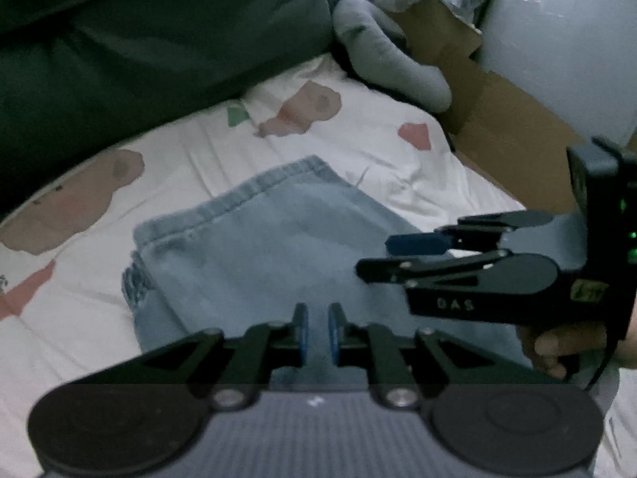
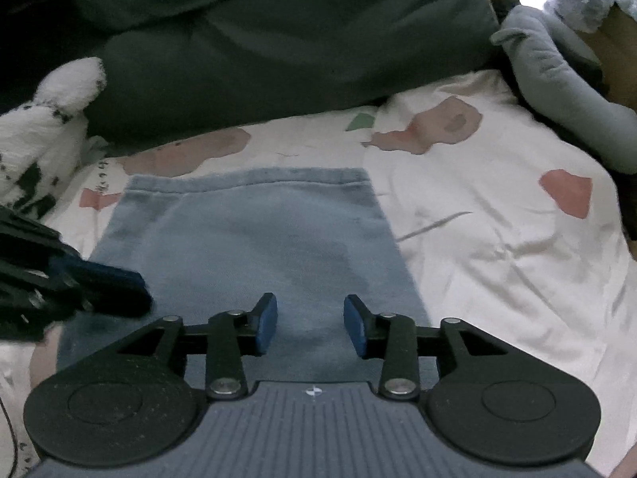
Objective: Fold clothes
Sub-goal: 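Move both grippers along the folded pants toward the leg cuffs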
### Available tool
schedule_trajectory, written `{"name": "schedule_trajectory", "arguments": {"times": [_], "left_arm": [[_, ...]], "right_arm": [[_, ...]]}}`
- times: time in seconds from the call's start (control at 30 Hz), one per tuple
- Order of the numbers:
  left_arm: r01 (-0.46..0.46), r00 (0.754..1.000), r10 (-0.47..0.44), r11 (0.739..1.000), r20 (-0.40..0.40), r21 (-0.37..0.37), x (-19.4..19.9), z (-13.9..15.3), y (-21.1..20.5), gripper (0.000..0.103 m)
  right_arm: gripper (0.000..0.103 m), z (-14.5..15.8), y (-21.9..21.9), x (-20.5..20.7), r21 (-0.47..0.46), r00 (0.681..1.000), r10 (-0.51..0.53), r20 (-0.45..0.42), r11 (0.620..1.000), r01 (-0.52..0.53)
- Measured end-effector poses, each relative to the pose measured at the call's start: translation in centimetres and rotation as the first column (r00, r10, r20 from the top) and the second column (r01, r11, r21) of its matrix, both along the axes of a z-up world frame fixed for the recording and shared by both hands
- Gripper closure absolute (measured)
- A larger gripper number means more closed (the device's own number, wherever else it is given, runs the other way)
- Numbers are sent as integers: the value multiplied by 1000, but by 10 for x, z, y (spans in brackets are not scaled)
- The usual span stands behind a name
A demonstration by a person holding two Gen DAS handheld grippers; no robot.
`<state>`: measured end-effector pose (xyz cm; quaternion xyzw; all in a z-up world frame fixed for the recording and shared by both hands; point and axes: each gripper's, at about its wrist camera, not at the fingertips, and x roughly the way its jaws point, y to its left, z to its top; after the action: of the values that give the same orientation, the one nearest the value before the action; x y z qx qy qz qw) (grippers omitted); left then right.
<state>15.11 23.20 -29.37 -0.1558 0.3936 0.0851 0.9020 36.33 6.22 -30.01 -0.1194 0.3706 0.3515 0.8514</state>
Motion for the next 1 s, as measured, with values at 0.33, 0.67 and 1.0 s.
{"name": "schedule_trajectory", "arguments": {"times": [0.33, 0.67, 1.0], "left_arm": [[-11, 996, 14, 999, -92, 30, -13, -21, 6, 100], [11, 992, -3, 998, -130, 62, -32, -23, -6, 100], [3, 994, 1, 999, -105, 35, -53, -7, -18, 89]], "right_arm": [[48, -13, -9, -13, -111, 998, 67, -21, 991, -69], [48, -15, -57, -39, -177, 998, 57, -36, 982, -62], [45, -18, -100, -81, -211, 998, 14, -53, 977, -25]]}}
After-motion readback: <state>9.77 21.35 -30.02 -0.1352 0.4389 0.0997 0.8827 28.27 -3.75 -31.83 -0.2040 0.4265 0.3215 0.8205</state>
